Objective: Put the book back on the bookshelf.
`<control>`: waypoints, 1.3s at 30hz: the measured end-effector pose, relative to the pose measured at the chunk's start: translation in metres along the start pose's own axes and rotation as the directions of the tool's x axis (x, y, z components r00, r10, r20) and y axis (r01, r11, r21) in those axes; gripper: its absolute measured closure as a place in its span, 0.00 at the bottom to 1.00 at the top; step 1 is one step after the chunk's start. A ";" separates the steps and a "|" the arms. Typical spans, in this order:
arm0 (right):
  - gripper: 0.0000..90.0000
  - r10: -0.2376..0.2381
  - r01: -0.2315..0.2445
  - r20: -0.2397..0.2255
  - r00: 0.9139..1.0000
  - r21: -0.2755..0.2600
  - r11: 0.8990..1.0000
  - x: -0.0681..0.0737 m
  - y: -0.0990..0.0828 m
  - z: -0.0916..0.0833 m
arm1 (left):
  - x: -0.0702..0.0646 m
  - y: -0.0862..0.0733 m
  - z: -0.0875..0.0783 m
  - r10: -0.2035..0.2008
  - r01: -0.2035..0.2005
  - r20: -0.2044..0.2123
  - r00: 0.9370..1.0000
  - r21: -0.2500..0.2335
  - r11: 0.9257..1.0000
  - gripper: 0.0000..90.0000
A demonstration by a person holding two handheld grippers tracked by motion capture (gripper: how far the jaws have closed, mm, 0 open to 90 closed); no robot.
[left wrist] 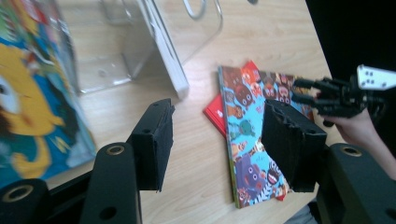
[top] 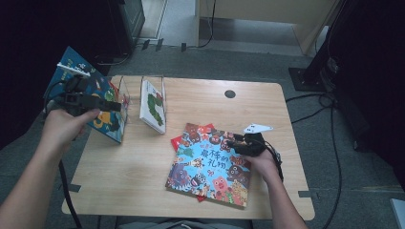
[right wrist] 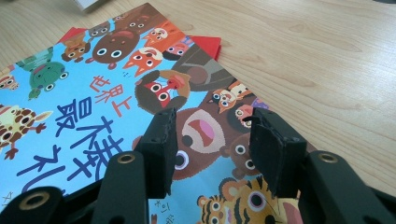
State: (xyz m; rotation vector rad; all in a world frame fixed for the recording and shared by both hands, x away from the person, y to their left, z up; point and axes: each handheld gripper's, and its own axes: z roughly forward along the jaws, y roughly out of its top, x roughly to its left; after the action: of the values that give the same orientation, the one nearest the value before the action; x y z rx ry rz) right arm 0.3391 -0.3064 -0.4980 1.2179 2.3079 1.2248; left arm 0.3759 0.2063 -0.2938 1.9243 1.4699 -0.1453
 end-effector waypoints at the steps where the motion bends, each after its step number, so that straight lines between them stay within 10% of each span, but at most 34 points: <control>1: 0.57 0.000 0.000 0.000 1.000 0.000 1.000 0.000 0.000 0.000 | -0.001 -0.002 0.003 0.005 -0.005 0.001 1.000 0.003 1.000 0.49; 39: 0.63 0.015 -0.016 0.043 0.999 0.004 1.000 -0.006 -0.015 -0.012 | -0.001 -0.063 0.159 0.104 -0.110 0.054 0.993 0.147 0.983 0.48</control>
State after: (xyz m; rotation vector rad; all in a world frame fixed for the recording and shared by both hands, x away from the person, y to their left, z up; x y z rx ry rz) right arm 0.3282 -0.3220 -0.5033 1.2536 2.2757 1.1869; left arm 0.3696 0.1198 -0.4412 2.1008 1.3548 -0.2556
